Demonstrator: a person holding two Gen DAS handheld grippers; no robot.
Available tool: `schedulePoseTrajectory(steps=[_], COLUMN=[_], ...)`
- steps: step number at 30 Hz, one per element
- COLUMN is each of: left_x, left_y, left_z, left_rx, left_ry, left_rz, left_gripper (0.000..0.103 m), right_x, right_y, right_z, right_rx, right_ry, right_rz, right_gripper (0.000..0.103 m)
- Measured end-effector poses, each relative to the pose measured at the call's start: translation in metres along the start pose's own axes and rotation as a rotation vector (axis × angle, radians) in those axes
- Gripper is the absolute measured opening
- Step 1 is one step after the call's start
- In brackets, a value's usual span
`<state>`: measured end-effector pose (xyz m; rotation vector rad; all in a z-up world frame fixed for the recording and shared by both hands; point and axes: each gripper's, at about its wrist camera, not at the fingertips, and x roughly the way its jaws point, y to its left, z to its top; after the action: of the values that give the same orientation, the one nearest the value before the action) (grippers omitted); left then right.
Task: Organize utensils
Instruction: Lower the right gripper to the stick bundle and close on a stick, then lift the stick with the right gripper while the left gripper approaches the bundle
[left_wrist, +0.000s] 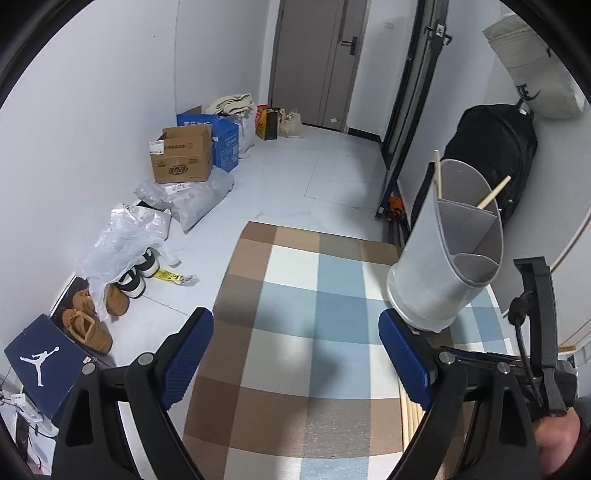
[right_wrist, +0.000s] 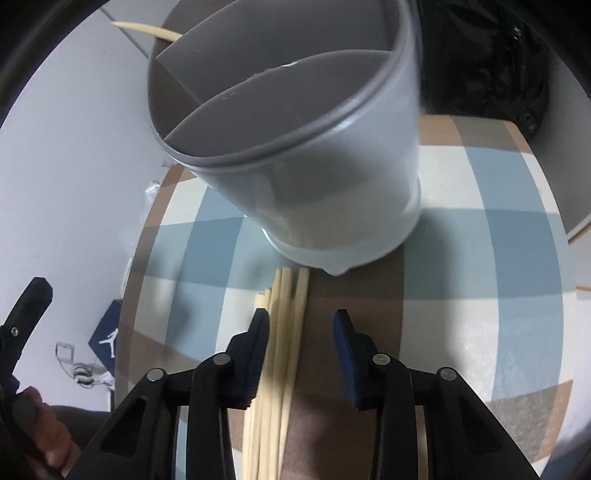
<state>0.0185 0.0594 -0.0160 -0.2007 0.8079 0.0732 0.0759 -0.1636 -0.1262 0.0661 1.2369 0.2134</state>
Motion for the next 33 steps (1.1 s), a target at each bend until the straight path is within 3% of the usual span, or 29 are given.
schedulePoseTrajectory(steps=[5,8,9,15,18,24,33], left_x=[0.005,0.004,0.004,0.004,0.004,0.005,0.005], left_y=[0.010,0.012,0.011,0.010,0.008,0.005,0.002], left_z=[0.002,0.002,0.002,0.002,0.002,0.000,-0.003], left_rx=[-0.048,-0.064,-0.065,-0.052,-0.043,-0.034,-0.024], left_ry=[0.033,0.037,0.036,0.039,0.040,0.042,0.056], left_rz=[-0.019,-0.022,-0.022,-0.025,-0.028,-0.031,-0.027], left_gripper=[0.088,0.088,0.088,0.088,0.088,0.088,0.088], right_x=[0.009,0.009,0.008,-0.004,-0.015,-0.022,-0.016], right_y=[0.012,0.018,0.019,0.013,0.003,-0.010,0.007], right_z=[-0.002,-0.006,-0.008,-0.019,-0.027,-0.027,-0.016], right_rx=[-0.062,-0.093,-0.102,-0.070,-0.038,-0.016,-0.093], right_ry=[0.010,0.005,0.005,-0.005,-0.015,-0.006,-0.016], right_rz=[-0.090,-0.143,-0.147,-0.154,-0.123,-0.141,-0.145], right_gripper=[0.029,0.015,0.010,0.004,0.004,0.003,0.003])
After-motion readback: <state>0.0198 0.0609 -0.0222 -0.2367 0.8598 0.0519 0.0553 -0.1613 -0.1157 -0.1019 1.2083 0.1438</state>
